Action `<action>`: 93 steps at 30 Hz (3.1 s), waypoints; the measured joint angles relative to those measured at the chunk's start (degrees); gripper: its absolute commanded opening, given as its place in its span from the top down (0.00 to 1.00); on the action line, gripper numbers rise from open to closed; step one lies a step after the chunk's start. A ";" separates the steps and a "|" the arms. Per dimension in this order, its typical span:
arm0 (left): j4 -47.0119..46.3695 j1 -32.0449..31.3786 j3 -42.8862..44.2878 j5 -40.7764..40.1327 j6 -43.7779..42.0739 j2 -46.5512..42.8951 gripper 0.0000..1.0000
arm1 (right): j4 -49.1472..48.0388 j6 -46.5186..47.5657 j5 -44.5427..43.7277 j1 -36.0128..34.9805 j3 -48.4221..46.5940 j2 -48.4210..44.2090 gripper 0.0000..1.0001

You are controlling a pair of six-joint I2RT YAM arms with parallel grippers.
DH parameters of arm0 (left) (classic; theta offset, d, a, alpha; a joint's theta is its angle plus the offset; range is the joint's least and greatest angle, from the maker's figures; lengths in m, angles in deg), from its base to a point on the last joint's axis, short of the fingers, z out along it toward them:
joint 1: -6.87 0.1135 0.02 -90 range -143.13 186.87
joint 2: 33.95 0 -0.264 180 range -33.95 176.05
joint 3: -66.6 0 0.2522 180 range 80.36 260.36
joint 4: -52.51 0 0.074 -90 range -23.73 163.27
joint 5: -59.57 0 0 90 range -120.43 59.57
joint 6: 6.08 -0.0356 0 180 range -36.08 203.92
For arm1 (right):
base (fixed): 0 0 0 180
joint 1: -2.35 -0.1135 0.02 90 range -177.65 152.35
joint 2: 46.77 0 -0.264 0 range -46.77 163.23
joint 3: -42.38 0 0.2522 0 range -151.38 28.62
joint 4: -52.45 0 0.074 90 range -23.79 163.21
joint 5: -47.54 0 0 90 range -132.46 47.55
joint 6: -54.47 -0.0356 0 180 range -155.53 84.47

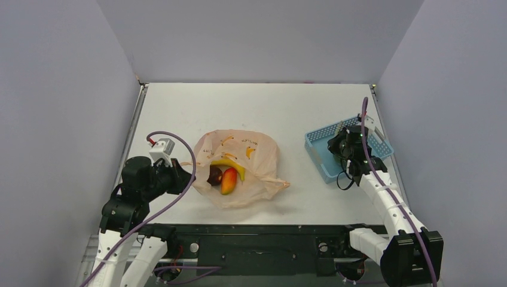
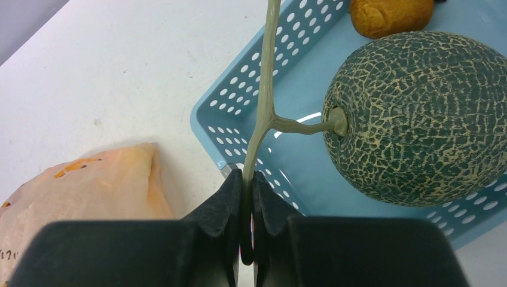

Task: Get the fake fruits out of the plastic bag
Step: Place the fake fruit in the bin, then take out the fake fruit from the plastic bag.

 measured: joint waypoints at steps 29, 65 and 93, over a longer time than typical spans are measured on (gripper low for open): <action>-0.63 -0.17 -0.74 2.14 -0.15 -0.98 1.00 | 0.07 -6.49 -6.25 18.40 -11.06 5.97 0.96; -0.70 -0.20 -0.79 2.14 -0.17 -1.38 1.00 | -3.08 12.50 -1.86 -30.84 -10.25 -4.52 0.39; -0.83 -0.22 -0.90 1.62 -0.11 -0.92 1.00 | -11.76 11.32 -19.08 -63.71 -19.30 37.59 0.42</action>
